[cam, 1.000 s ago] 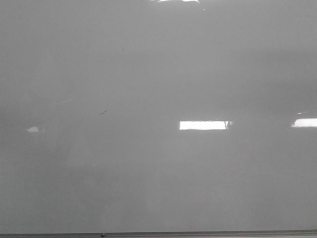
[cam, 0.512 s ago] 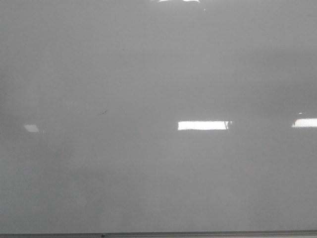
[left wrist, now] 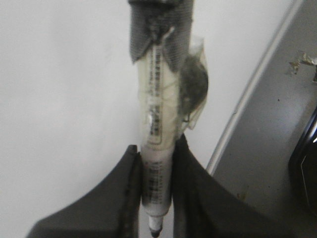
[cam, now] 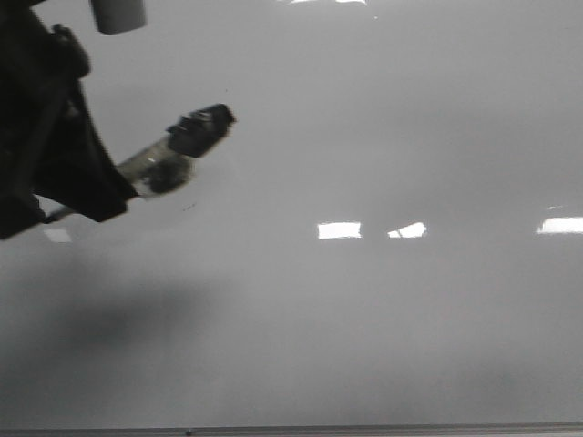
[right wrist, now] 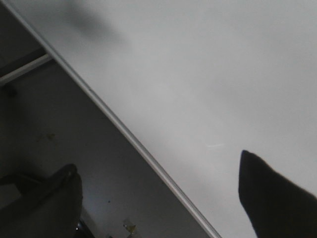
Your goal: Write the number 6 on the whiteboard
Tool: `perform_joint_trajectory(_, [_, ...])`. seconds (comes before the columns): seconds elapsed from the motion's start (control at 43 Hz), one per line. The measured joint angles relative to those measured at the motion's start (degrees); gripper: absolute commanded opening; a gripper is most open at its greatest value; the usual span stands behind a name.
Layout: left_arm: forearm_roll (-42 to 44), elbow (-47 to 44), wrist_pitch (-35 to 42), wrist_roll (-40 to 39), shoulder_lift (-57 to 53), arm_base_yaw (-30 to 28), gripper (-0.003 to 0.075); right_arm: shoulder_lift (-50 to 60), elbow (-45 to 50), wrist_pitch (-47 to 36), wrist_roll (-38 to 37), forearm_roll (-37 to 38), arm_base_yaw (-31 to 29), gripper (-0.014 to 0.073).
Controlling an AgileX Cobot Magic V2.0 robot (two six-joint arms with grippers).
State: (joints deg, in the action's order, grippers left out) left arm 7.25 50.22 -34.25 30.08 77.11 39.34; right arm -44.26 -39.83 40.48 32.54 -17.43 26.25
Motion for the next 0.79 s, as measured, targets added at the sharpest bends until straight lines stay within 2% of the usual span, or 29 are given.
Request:
perform_joint_trajectory(0.163, [4.9, 0.0, 0.2, 0.8, 0.0, 12.4, -0.002, -6.3, -2.9, 0.1, 2.0, -0.2, 7.0, 0.0653])
perform_joint_trajectory(0.302, [6.1, 0.0, 1.3, 0.9, 0.0, 18.3, -0.002, -11.2, -5.4, -0.4, 2.5, -0.2, 12.8, 0.0653])
perform_joint_trajectory(0.465, [5.7, 0.0, 3.9, 0.9, 0.0, 20.3, -0.002, -15.9, -8.0, -1.6, 2.7, -0.4, 17.6, 0.0653])
perform_joint_trajectory(0.674, [5.4, 0.0, 5.1, 0.9, 0.0, 20.4, -0.002, -20.2, -9.3, -2.3, 2.7, -0.5, 19.3, 0.0647])
perform_joint_trajectory(0.791, [4.6, 0.0, 5.9, 0.9, 0.0, 20.4, -0.002, -21.4, -9.4, -2.6, 2.7, -0.5, 19.5, 0.0532])
